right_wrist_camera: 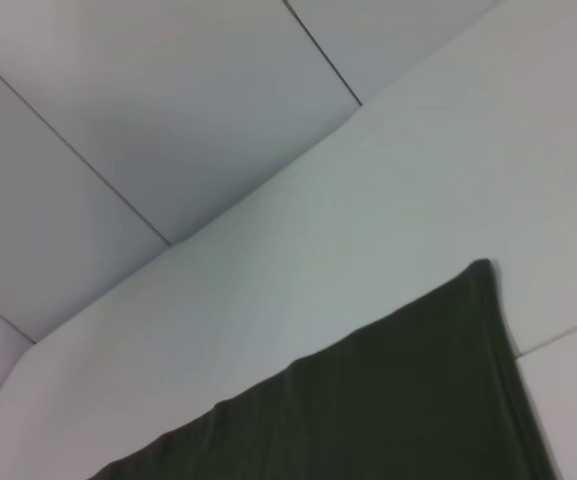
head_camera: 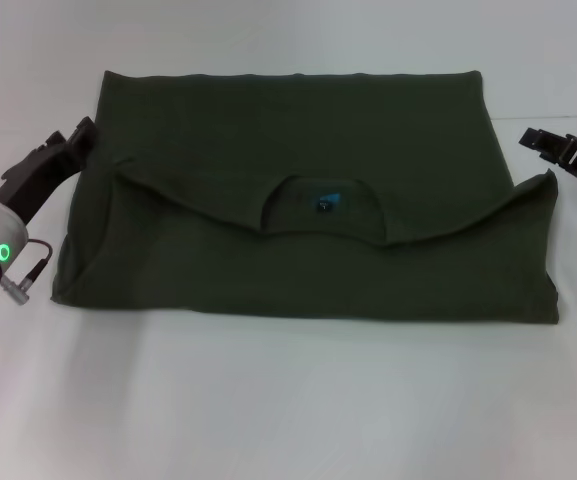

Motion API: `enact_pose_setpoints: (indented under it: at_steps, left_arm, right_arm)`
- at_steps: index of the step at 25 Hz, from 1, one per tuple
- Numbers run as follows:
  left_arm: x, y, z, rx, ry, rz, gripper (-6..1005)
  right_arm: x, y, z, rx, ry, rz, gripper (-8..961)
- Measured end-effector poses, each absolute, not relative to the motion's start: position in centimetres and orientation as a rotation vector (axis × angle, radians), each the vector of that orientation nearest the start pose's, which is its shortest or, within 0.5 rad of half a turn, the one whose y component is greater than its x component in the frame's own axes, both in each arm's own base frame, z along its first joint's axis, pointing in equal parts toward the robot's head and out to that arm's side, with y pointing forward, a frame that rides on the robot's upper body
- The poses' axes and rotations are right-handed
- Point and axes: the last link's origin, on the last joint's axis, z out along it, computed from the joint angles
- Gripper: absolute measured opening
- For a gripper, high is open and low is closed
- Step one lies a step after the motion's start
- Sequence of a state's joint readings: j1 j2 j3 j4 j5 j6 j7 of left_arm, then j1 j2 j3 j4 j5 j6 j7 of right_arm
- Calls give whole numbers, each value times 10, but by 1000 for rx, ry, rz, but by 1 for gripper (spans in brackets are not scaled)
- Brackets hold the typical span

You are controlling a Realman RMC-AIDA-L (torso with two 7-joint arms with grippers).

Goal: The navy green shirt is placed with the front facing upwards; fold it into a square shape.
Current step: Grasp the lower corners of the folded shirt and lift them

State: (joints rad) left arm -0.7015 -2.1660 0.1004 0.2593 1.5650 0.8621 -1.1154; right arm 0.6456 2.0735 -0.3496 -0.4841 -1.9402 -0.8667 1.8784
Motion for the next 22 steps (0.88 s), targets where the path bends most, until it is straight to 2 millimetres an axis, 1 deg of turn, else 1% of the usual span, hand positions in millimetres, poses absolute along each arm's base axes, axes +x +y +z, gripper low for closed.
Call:
enact_pose_setpoints:
  at_steps: [1,5,8,12,13,15,16,18,19,22]
  left_arm:
    - [-302,406,-12,-1585,-1159,-946,359]
    - [-308,399,-11,-1579,-1172,-957,522]
    - [-314,392,-9,-1584,-1249,-991,630]
    - [-321,381,6,-1723,-1381,-968,733]
    - [-322,375,13,-1794,-1405,-936,734]
    - [-323,367,27,-1878,-1449,-882,737]
    - [-324,364,38,-1914,-1472,-835,738]
    - [-328,358,54,-1959,-1555,-707,740]
    - [-331,356,63,-1963,-1591,-639,740]
    - [-335,355,80,-1953,-1687,-465,739]
  right_arm:
    - [325,411,35,-1669,1464,835,357]
    - [328,407,38,-1671,1467,845,447]
    - [330,403,46,-1687,1476,873,514]
    - [332,391,60,-1760,1534,923,706]
    - [333,386,64,-1787,1557,927,754]
    - [337,376,69,-1824,1600,921,829]
    - [338,372,71,-1837,1614,917,866]
    - [344,362,74,-1854,1649,907,941]
    - [346,359,74,-1855,1657,905,942]
    - [352,350,75,-1846,1680,900,944]
